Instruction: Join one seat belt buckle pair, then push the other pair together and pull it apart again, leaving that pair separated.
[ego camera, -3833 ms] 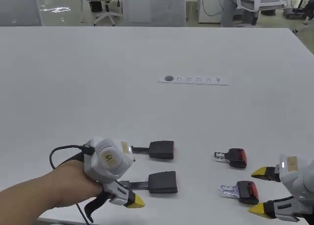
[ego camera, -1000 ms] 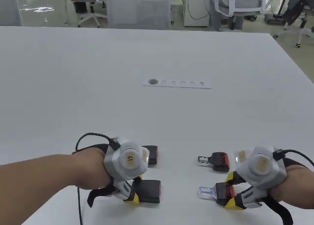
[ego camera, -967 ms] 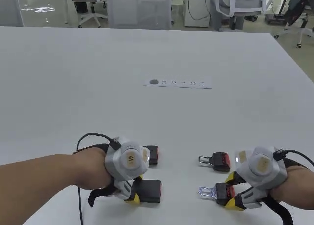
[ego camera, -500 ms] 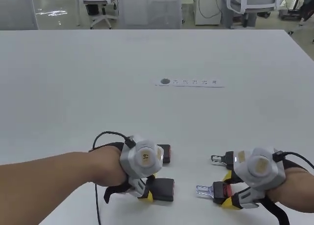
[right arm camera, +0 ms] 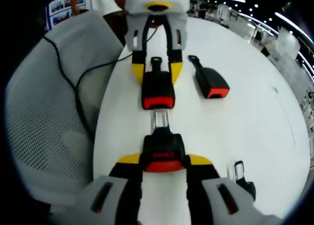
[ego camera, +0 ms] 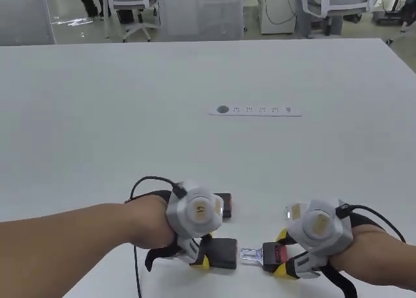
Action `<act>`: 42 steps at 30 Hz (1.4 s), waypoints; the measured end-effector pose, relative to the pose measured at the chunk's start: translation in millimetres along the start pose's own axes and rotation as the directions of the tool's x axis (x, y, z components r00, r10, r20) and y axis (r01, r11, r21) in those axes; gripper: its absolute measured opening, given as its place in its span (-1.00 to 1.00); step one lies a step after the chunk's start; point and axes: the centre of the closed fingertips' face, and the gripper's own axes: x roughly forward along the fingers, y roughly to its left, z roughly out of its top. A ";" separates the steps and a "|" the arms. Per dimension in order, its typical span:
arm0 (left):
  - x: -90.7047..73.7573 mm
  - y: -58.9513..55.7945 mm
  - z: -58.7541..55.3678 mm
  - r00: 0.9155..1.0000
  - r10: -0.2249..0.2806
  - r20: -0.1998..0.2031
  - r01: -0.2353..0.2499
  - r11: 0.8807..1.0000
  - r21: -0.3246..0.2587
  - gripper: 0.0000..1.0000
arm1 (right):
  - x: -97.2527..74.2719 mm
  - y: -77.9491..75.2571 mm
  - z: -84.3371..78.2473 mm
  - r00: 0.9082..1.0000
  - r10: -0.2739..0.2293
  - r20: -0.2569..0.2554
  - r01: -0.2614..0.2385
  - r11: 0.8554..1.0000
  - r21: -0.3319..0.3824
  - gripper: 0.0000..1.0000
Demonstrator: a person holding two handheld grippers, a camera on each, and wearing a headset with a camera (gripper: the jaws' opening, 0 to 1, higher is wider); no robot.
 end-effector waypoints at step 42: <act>-0.2 -0.3 -1.5 1.000 0.000 0.015 0.000 1.000 -0.002 -0.36 | 9.2 4.0 16.4 0.998 -0.031 0.054 0.031 0.999 0.012 -0.34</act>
